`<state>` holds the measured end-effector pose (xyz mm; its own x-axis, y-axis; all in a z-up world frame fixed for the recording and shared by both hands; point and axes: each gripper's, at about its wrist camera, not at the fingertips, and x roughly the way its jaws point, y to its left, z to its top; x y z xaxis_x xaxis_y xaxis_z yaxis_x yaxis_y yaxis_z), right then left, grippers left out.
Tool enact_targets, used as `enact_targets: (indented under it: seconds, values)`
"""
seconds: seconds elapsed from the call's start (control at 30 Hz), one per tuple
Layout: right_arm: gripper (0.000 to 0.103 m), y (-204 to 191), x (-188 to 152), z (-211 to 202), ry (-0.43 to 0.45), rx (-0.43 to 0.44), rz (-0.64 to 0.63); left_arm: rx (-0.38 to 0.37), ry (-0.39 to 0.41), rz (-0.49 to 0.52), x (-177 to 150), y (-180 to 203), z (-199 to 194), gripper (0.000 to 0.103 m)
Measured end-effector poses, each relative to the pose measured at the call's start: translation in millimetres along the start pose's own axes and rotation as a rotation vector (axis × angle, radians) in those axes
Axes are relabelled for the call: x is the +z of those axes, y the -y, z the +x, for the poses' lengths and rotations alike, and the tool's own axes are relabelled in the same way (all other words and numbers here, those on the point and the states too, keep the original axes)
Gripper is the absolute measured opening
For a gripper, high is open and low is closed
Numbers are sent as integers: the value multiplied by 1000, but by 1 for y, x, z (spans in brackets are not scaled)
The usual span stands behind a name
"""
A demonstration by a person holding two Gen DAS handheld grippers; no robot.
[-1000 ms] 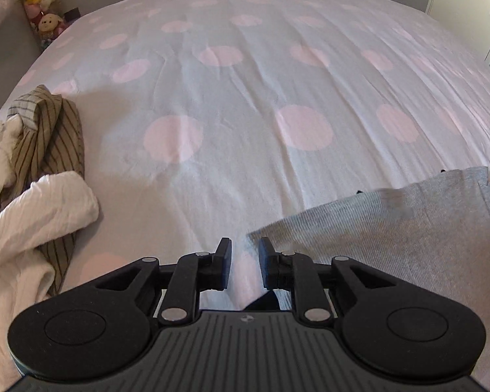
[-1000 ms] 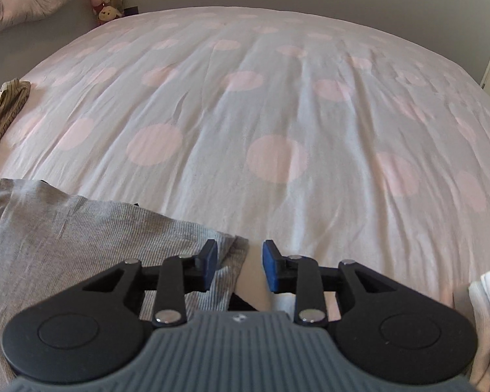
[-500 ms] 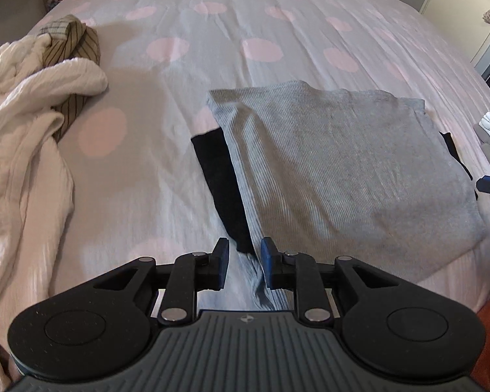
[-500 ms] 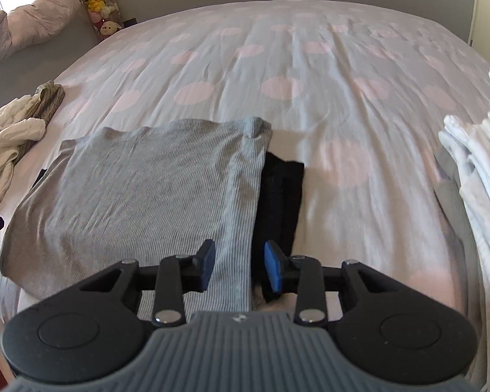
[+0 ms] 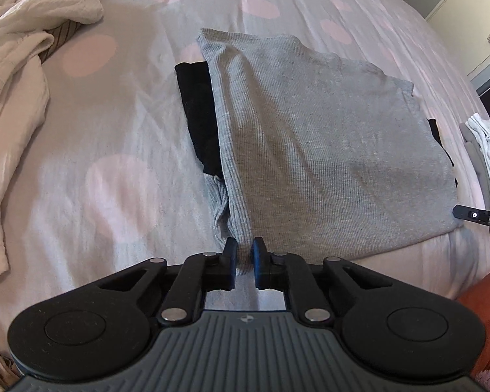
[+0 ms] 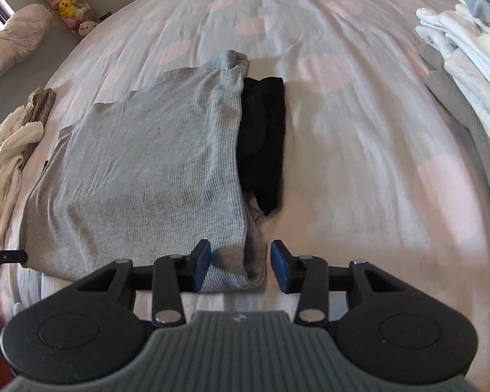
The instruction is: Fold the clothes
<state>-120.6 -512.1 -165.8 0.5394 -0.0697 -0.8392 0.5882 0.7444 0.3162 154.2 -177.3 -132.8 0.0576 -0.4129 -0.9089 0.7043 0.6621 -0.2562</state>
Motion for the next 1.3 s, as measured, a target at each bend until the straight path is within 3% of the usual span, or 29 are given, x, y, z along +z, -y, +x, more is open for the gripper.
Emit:
enact_targets:
  seconds: [0.23,0.3,0.4,0.63,0.73,0.83,0.9,0.93,1.13,1.2,1.3]
  values:
    - [31,-4,-3,-5,6,-4,-25,39,20,276,0,21,-33,5]
    - [14,-3,-2,-5,3,-11,-19,46,-4,324,0,21,-34,5]
    - [8,0,-3,-8,10,-21,-8,60,-37,381,-2,21,-34,6]
    - [9,17,-3,-19,48,-5,104,94,-73,313,-8,-1,-24,6]
    - [17,21,-3,-19,51,-10,141,68,-47,267,-8,-9,-29,6]
    - [44,22,-3,-16,33,-4,152,30,-34,234,-5,-12,-32,22]
    - [49,23,-3,-14,21,1,160,6,-38,183,-2,-15,-30,43]
    - [49,23,-2,-13,15,3,163,-7,-41,152,1,-16,-28,47]
    - [49,25,-2,-6,-21,15,185,-29,-107,-30,7,-23,-1,46]
    - [49,25,-2,-4,-32,20,191,-12,-144,-9,7,-19,7,38]
    - [48,22,-3,-5,-37,44,168,-15,-153,34,4,-13,7,38]
